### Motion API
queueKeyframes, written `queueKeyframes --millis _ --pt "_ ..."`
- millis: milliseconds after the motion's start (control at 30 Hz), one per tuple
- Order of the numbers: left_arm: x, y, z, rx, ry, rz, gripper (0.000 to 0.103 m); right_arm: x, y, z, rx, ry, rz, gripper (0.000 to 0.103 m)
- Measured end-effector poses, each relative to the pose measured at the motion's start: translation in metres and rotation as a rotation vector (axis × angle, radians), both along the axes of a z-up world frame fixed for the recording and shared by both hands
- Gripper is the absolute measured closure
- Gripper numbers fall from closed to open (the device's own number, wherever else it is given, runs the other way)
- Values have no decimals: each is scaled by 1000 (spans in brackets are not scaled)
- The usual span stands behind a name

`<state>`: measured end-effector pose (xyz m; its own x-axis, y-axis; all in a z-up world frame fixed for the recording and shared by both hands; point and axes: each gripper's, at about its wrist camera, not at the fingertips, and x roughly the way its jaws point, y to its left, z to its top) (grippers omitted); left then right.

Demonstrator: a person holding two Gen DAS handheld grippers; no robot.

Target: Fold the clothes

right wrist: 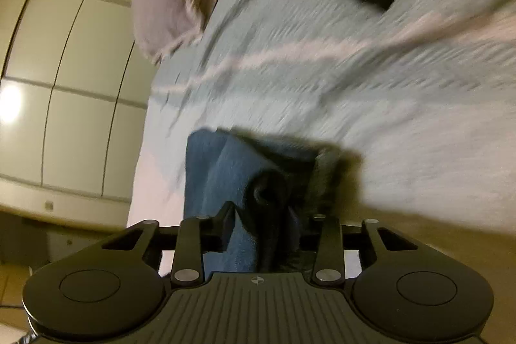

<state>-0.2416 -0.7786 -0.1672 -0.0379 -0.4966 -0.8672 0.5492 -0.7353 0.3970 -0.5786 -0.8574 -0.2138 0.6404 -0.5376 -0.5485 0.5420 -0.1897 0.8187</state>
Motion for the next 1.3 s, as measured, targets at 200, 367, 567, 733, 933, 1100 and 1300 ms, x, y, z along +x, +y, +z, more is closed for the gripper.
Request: queueKeyframes --millis 200,367,567,733,933,1100,1300 --pt "37 19 -10 7 -51 59 42 8 23 15 -13 124 135 57" --pt "58 48 -8 -22 -56 159 42 52 50 10 35 120 316 46" --pt "66 99 0 -58 -14 212 41 106 91 26 -35 159 482 41" --pt "74 147 7 -143 31 223 41 145 137 43 -132 375 565 39" --pt "87 214 2 -236 104 346 41 221 225 73 -641 874 847 39" --pt "86 259 -13 -280 141 350 40 288 250 23 -848 1143 1016 39" --pt "61 274 -46 -406 5 187 36 308 249 -59 -992 1547 1187 39"
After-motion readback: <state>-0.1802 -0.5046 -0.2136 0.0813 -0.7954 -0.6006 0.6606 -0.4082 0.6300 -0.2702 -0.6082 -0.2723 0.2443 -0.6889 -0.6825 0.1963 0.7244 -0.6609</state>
